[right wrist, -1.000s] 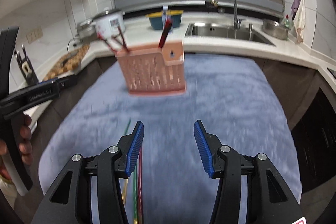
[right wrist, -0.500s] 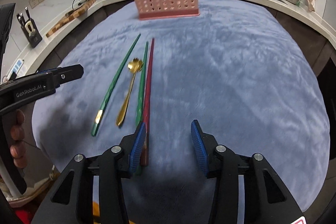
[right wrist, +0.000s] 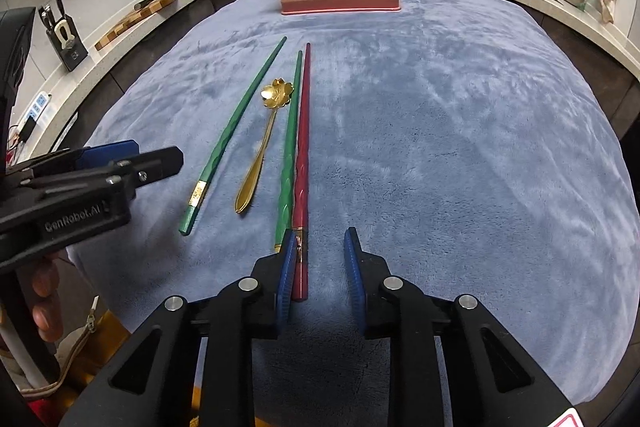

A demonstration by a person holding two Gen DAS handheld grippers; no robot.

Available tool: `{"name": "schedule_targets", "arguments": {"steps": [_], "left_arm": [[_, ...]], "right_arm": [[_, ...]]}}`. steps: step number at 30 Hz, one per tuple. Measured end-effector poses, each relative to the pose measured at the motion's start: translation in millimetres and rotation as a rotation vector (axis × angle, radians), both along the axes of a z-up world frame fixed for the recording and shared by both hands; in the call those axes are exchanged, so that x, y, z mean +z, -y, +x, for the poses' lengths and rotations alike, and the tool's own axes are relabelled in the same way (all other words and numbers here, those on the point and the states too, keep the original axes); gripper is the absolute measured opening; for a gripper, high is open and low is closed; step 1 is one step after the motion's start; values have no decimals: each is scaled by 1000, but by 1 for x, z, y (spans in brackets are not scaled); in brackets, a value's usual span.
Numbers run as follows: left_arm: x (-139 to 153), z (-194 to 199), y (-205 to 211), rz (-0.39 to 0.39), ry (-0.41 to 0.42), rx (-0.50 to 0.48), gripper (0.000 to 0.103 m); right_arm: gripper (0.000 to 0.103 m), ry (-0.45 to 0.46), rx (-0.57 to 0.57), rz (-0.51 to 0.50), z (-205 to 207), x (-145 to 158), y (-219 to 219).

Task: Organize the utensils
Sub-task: 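Grasp a green chopstick with the left tool while the right tool grasps a dark-red one, then lift both chopsticks, lower them into the pink caddy and open both tools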

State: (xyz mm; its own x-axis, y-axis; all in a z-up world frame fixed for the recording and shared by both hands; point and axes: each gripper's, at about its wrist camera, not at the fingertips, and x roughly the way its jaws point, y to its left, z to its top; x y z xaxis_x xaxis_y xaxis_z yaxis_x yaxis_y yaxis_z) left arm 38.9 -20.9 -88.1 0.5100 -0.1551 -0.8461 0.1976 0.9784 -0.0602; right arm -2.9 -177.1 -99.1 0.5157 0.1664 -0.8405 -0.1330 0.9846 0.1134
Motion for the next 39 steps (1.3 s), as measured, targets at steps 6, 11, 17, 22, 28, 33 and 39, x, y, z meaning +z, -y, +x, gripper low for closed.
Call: {"name": "schedule_targets", "arguments": {"steps": [6,11,17,22,28,33,39], "left_arm": [[-6,0,4,7,-15,-16,59],[-14,1,5,13,-37,-20,59],[-18,1,6,8,-48,-28,59],[-20,-1,9,9,-54,-36,59],[-21,-3,11,1,-54,-61,43],[-22,-3,9,-14,-64,-64,10],[-18,-2,1,-29,-55,-41,7]], "right_arm": [[18,-11,26,-13,1,-3,-6],[11,-21,21,-16,5,-9,-6],[7,-19,-10,6,7,-10,3],[7,-13,-24,8,7,-9,5],[7,-14,-41,21,8,-9,11],[7,-13,-43,25,8,-8,11],[7,-4,-55,32,8,-3,16]]}}
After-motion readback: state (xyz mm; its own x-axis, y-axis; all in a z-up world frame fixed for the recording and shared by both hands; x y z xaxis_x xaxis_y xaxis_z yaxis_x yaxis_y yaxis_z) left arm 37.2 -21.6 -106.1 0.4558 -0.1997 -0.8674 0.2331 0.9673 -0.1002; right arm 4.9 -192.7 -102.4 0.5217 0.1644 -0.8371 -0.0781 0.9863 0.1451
